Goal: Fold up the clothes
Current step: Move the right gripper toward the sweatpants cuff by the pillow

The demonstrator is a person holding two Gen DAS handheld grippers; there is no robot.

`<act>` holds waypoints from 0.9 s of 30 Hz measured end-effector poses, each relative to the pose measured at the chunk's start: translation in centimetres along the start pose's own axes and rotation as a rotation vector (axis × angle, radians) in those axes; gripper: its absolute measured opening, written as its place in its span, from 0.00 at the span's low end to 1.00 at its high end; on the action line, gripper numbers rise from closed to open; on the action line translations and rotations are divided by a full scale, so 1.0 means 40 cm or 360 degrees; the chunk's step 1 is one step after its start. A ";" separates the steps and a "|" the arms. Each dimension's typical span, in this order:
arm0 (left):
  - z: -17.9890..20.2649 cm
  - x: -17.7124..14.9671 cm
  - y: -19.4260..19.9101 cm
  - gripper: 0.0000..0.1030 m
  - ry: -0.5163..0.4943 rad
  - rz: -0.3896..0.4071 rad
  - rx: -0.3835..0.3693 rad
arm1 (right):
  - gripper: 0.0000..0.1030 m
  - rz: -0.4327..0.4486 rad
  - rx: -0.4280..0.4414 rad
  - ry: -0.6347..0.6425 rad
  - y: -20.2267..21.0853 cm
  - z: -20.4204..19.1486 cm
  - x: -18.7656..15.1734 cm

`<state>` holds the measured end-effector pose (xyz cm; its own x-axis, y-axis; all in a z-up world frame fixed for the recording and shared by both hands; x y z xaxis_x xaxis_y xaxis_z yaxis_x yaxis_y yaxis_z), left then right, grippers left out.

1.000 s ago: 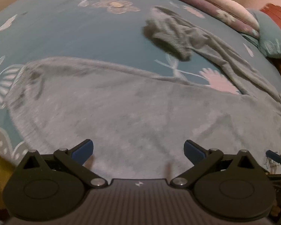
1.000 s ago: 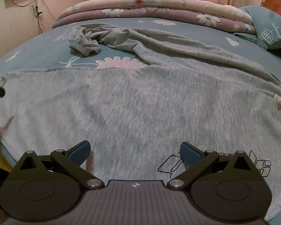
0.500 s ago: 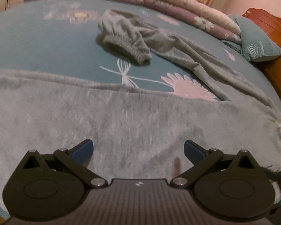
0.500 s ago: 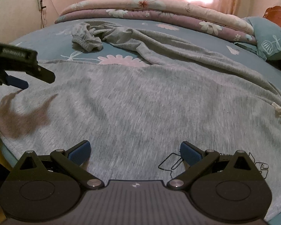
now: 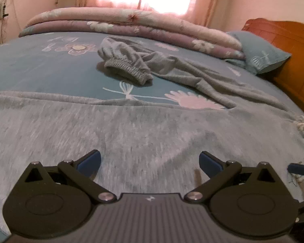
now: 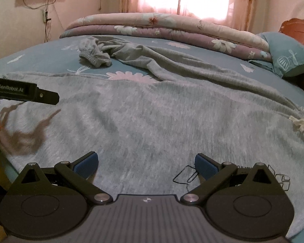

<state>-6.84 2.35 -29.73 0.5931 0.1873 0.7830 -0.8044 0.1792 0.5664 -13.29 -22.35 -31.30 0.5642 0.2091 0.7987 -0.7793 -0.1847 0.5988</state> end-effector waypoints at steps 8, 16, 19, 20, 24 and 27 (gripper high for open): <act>-0.083 0.039 0.061 0.99 0.0234 0.0105 -0.0046 | 1.00 0.0172 0.0137 0.0075 -0.013 -0.082 0.134; -0.145 0.070 0.116 0.99 0.0265 0.0237 0.0105 | 1.00 -0.0035 0.0314 -0.0123 -0.158 -0.179 0.122; -0.167 0.077 0.126 0.99 0.0286 0.0256 0.0145 | 1.00 -0.0023 0.0382 -0.0136 -0.124 -0.206 0.117; -0.174 0.079 0.129 0.99 0.0292 0.0262 0.0158 | 1.00 -0.0001 0.0395 -0.0118 -0.110 -0.216 0.120; -0.200 0.086 0.140 0.99 0.0316 0.0284 0.0211 | 1.00 0.0051 0.0415 -0.0035 -0.086 -0.263 0.128; -0.203 0.085 0.140 0.99 0.0307 0.0274 0.0247 | 1.00 -0.0010 0.0476 -0.0030 -0.103 -0.300 0.115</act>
<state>-9.03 11.81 -25.98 0.4314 0.3849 0.8159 -0.8804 -0.0178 0.4739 -10.76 -9.08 -30.78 0.5759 0.1937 0.7942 -0.6625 -0.4587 0.5922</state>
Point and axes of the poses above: each gripper's, at about its wrist camera, not at the fingertips, and y roughly against the way its jaws point, z to its right, x to its top, the point moved 1 cm from there along -y, roughly the way its jaws point
